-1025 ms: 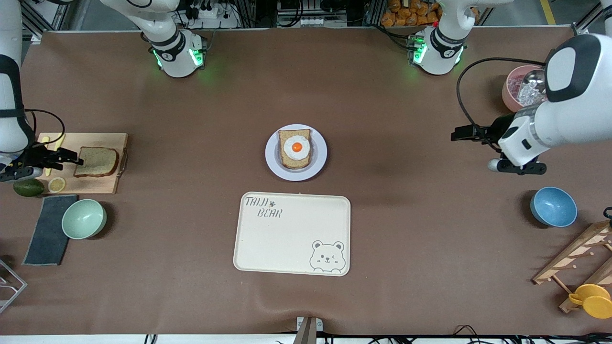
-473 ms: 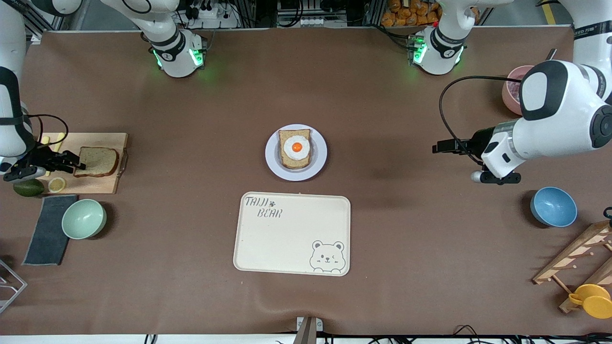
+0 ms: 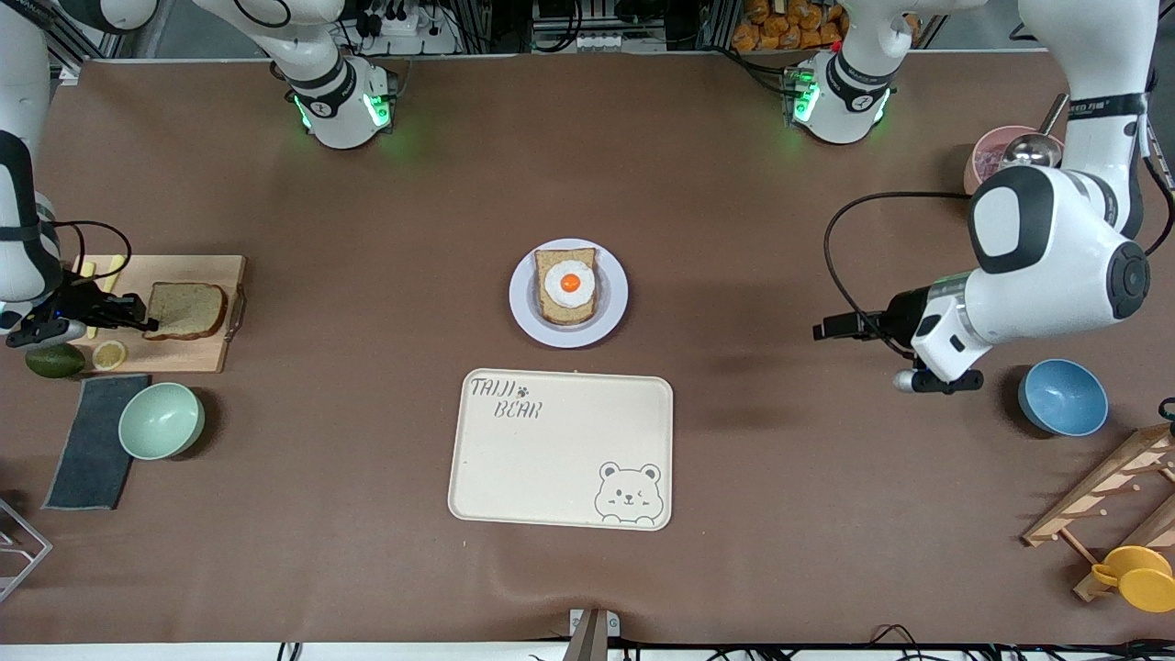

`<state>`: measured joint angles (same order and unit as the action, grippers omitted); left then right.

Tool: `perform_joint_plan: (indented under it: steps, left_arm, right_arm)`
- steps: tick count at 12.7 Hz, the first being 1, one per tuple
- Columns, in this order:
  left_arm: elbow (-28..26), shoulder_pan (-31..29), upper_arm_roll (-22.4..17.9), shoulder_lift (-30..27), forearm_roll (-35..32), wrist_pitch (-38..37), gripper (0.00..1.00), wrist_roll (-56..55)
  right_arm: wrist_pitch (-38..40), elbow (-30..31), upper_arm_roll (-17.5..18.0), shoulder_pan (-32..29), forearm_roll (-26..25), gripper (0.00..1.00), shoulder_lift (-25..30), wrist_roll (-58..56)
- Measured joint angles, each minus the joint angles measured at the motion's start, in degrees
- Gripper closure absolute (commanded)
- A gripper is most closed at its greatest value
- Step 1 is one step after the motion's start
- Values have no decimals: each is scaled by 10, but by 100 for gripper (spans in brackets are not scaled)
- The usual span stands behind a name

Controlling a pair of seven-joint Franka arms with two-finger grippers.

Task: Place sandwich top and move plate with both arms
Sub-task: 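Grasp the bread slice on the board while the left gripper moves inward, then lift the bread slice with the right gripper onto the egg sandwich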

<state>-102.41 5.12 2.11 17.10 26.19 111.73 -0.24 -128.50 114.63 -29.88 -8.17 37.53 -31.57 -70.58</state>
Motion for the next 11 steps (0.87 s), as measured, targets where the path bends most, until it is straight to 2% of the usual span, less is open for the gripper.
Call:
perform_joint_plan:
  steps: [4, 7, 11]
  left_arm:
    - [62, -3, -1, 39, 0, 1, 0, 0]
    - [65, -3, -1, 41, 0, 1, 0, 0]
    - [65, -1, 0, 41, 0, -24, 0, -2]
  right_arm:
    - [32, -11, 1, 1, 2, 100, 0, -4]
    - [103, -39, 3, 10, 5, 100, 0, 15]
    - [217, -85, 3, 41, 5, 100, 2, 142]
